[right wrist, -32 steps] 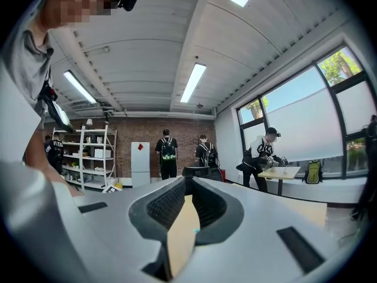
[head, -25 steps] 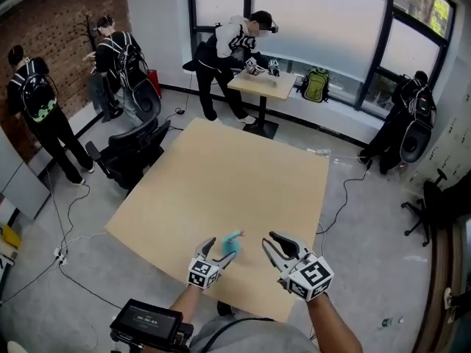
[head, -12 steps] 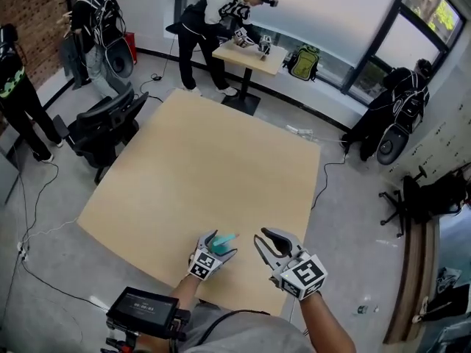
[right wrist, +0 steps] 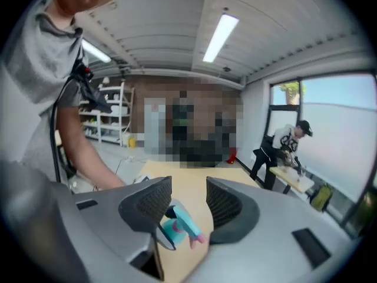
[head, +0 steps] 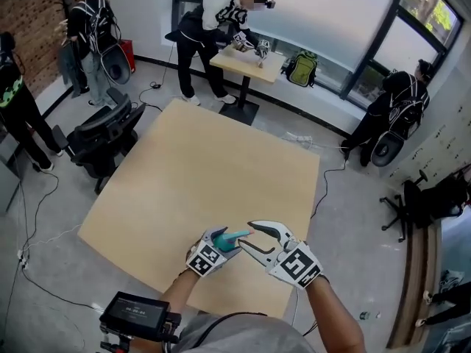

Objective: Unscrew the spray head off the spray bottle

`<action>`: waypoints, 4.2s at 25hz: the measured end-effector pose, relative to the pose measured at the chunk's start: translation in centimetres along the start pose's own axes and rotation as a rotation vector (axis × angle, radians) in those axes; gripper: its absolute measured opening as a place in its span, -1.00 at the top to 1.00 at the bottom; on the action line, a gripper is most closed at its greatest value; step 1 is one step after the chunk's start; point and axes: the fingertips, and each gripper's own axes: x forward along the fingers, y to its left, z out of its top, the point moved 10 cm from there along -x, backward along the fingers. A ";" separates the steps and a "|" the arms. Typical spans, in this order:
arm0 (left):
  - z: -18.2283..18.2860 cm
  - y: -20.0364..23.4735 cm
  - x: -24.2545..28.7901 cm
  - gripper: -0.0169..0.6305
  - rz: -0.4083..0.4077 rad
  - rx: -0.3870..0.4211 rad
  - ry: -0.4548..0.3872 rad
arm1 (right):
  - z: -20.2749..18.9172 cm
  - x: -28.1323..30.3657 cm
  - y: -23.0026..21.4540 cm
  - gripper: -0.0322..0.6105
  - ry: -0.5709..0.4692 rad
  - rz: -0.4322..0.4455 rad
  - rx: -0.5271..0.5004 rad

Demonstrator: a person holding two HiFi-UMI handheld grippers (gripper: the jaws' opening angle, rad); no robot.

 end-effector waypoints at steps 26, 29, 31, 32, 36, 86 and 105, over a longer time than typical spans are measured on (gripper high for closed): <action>9.4 -1.0 -9.4 -0.09 -0.198 0.125 -0.016 | 2.7 3.7 3.8 0.40 0.352 0.294 -1.140; 9.2 -0.5 -9.8 -0.08 -0.049 0.059 -0.071 | 3.5 1.9 1.6 -0.02 0.148 0.147 -0.733; 8.8 0.1 -10.0 -0.08 0.095 0.030 -0.088 | 4.4 0.1 0.2 -0.12 -0.066 0.051 -0.333; 8.5 0.5 -10.1 -0.08 0.172 0.019 -0.095 | 4.5 -0.5 -0.4 -0.14 -0.148 -0.018 -0.124; 9.0 1.1 -10.4 -0.08 0.407 -0.011 -0.166 | 2.4 0.7 -0.4 -0.14 -0.215 -0.234 0.426; 10.3 -5.3 -11.3 -0.01 0.310 0.241 -0.346 | 1.1 1.7 0.9 0.02 -0.202 -0.036 0.519; 6.4 -5.9 -12.2 0.00 -0.652 0.025 -0.437 | 1.3 1.4 3.8 0.48 -0.036 0.715 -0.061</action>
